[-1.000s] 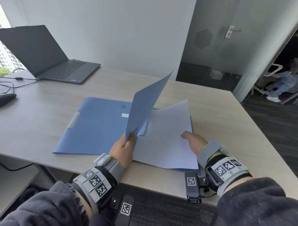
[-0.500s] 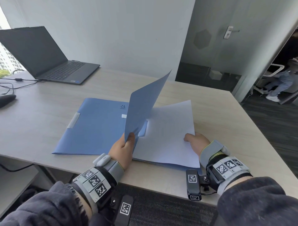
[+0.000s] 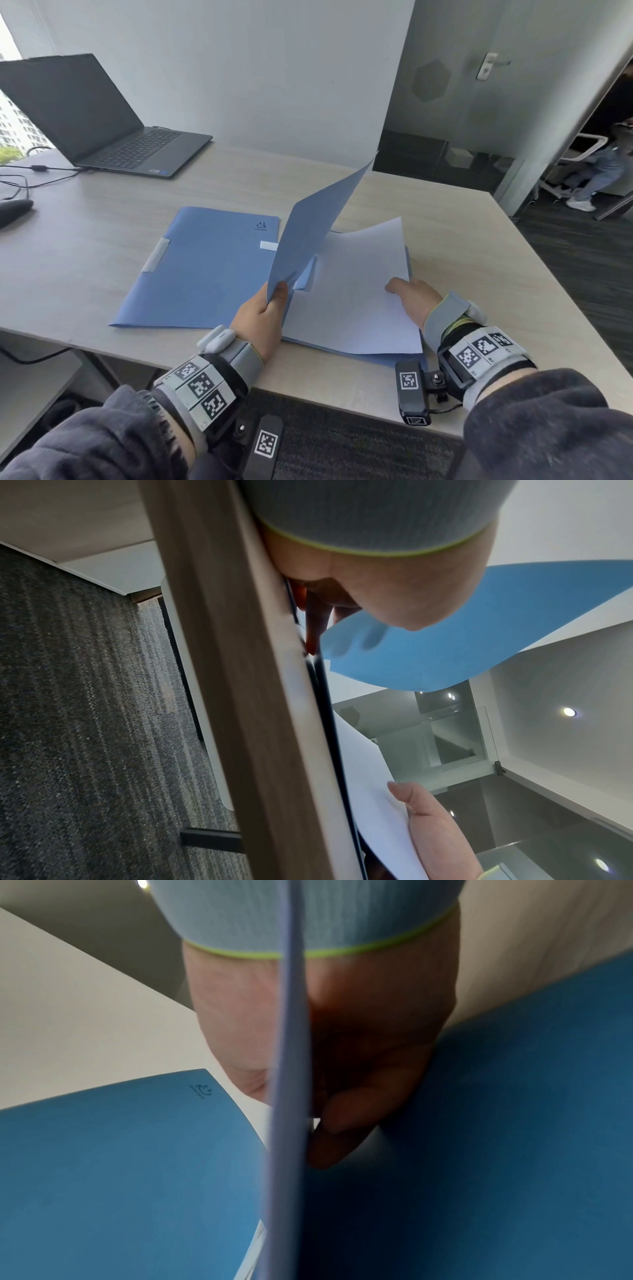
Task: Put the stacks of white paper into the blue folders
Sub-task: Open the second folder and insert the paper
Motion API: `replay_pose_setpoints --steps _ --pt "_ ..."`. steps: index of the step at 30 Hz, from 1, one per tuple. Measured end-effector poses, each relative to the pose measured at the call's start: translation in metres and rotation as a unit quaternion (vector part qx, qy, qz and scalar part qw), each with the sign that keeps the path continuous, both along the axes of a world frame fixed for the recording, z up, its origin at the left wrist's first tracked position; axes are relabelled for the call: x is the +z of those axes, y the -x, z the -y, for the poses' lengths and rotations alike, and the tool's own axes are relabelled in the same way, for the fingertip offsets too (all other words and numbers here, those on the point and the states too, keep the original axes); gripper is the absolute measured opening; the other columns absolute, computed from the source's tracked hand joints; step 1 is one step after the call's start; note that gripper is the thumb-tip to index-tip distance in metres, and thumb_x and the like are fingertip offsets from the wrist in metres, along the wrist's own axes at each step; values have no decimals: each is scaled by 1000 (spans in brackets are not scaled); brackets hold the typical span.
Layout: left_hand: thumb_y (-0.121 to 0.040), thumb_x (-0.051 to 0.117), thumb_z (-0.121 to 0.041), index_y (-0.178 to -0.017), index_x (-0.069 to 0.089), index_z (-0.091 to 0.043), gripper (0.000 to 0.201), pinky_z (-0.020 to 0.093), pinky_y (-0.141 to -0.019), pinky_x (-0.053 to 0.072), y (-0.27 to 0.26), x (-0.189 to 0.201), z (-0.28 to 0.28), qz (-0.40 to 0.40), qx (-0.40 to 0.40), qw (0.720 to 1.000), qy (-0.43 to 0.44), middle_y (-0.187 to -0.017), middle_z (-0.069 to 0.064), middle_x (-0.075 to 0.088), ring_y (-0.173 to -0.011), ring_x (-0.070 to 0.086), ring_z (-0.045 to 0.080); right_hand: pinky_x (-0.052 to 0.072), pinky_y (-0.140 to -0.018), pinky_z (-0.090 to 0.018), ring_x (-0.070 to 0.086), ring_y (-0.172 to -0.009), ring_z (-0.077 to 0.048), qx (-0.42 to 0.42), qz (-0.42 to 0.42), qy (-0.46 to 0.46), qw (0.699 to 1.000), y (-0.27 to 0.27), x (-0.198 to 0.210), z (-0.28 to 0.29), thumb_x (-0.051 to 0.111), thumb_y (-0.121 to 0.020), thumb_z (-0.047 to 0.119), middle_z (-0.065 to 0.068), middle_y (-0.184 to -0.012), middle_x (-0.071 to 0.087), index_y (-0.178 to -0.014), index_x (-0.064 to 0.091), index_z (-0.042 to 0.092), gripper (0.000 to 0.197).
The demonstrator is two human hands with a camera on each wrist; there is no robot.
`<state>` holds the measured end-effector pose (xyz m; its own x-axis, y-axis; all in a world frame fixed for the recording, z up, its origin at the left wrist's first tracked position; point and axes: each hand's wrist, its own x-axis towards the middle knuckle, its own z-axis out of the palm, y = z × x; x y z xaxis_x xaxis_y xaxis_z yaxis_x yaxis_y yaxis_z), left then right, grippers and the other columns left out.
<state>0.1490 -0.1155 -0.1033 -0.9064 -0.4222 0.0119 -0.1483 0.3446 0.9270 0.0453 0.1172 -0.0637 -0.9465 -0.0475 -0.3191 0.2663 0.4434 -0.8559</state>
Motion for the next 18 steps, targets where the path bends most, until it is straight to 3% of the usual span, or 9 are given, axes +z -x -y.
replay_pose_setpoints --steps 2,5,7,9,12,15,17,18 --pt "-98 28 -54 -113 61 -35 40 31 -83 38 0 -1 0 -3 -8 1000 -2 -102 -5 65 -93 56 19 38 -66 -30 53 -76 -24 -2 2 10 1000 1 0 2 53 -90 24 -7 -90 58 -103 58 11 20" --pt "-92 25 -58 -90 51 -43 30 39 -83 45 -2 3 -1 7 -14 1000 -1 -94 -1 62 -84 52 20 39 -92 -37 51 -99 -25 -19 13 14 1000 3 0 0 51 -91 33 -4 -111 54 -114 51 16 28" --pt "-93 26 -57 -93 52 -39 32 42 -86 48 -3 5 -2 14 -15 1000 14 -96 9 67 -84 56 25 34 -98 -36 49 -112 -24 -21 28 38 999 2 5 -2 49 -94 34 -3 -120 52 -119 52 15 32" --pt "-88 24 -60 -101 57 -39 41 45 -87 49 -5 7 -3 8 -16 999 31 -103 16 70 -91 62 32 37 -94 -35 55 -111 -26 -38 48 62 996 2 8 -6 48 -95 38 -7 -118 60 -120 58 10 39" --pt "-89 25 -56 -109 53 -51 35 44 -81 49 -7 8 -3 4 -43 997 62 -95 15 70 -90 63 33 42 -80 -36 61 -82 -28 -64 50 22 996 2 6 -13 46 -91 43 -9 -89 65 -103 65 9 40" --pt "-100 33 -40 -117 53 -51 28 38 -82 41 -8 10 -3 4 -69 992 107 -71 -7 59 -75 56 16 46 -57 -31 52 -54 -26 -86 68 -25 994 0 4 -24 44 -83 47 -13 -70 57 -94 63 7 45" --pt "-98 32 -42 -129 49 -47 36 36 -93 35 -7 10 -3 3 -95 982 161 -79 -15 60 -82 56 7 34 -50 -26 40 -48 -22 -96 49 -30 994 -1 4 -33 40 -88 41 -10 -62 46 -92 59 8 39" --pt "-93 30 -48 -133 45 -46 42 34 -96 31 -6 9 -3 7 -112 975 191 -95 -16 65 -94 58 10 31 -50 -26 37 -48 -21 -104 35 -24 994 -2 5 -38 38 -90 40 -9 -62 44 -93 59 9 37"
